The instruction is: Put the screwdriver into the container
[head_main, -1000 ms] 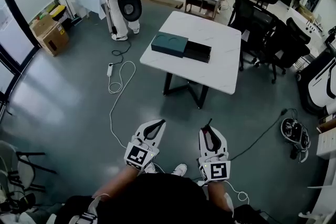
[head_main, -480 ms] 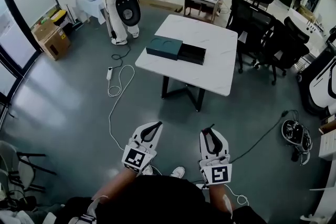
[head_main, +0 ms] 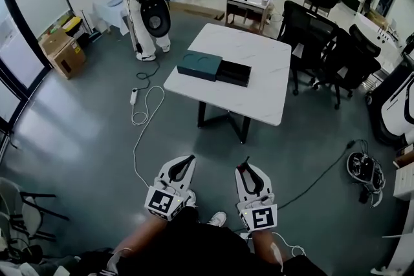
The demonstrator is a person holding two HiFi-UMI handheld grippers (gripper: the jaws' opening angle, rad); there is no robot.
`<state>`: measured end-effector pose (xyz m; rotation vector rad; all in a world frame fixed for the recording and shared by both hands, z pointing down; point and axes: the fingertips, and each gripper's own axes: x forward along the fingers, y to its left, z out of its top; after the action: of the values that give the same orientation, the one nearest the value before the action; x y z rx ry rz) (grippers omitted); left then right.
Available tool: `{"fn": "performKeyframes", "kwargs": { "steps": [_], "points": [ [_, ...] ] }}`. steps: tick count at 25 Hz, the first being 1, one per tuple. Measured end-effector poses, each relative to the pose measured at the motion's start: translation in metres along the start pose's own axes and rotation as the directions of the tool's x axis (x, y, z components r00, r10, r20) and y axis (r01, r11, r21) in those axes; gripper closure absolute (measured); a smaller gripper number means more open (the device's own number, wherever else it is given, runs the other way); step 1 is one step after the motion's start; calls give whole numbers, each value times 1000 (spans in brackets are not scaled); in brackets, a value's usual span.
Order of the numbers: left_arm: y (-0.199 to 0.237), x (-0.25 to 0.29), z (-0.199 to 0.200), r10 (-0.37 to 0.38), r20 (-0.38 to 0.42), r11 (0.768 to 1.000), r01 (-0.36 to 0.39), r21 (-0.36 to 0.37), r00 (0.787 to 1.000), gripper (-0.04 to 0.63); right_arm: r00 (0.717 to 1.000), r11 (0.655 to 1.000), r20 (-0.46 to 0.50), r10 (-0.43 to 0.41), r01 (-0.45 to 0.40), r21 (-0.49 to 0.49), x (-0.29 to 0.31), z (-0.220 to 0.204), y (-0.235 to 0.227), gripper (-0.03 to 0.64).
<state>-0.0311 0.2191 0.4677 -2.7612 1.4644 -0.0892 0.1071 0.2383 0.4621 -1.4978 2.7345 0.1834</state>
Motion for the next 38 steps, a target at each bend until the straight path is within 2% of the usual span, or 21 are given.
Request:
{"fn": "performKeyframes", "kwargs": {
  "steps": [3, 8, 14, 18, 23, 28, 31, 36, 38],
  "points": [
    [9, 15, -3, -11, 0, 1000, 11, -7, 1000, 591, 999, 1000, -39, -11, 11, 8, 12, -6, -6, 512],
    [28, 25, 4, -41, 16, 998, 41, 38, 999, 591, 1000, 1000, -12, -18, 18, -4, 43, 2, -8, 512],
    [65, 35, 3, -47, 6, 999, 47, -8, 999, 591, 998, 999, -39, -48, 48, 5, 80, -7, -8, 512],
    [95, 42, 4, -70, 49, 998, 70, 7, 996, 591, 997, 999, -52, -51, 52, 17, 108, -10, 1, 512],
    [127, 47, -6, -94, 23, 996, 94, -13, 995, 591, 995, 997, -71, -65, 69, 46, 143, -20, 7, 512],
    [155, 44, -9, -112, 28, 994, 112, -15, 993, 591, 993, 992, -75, -94, 100, 74, 167, -22, 19, 512],
    [159, 44, -13, -137, 38, 990, 137, -10, 990, 591, 992, 991, -78, -97, 103, 89, 171, -23, 25, 512],
    [158, 49, -23, -147, 1, 987, 146, -73, 989, 591, 989, 989, -112, -92, 104, 103, 175, -34, 31, 512],
    [158, 54, -26, -154, -1, 986, 154, -66, 988, 591, 988, 989, -122, -94, 107, 105, 179, -39, 26, 512]
  ]
}}
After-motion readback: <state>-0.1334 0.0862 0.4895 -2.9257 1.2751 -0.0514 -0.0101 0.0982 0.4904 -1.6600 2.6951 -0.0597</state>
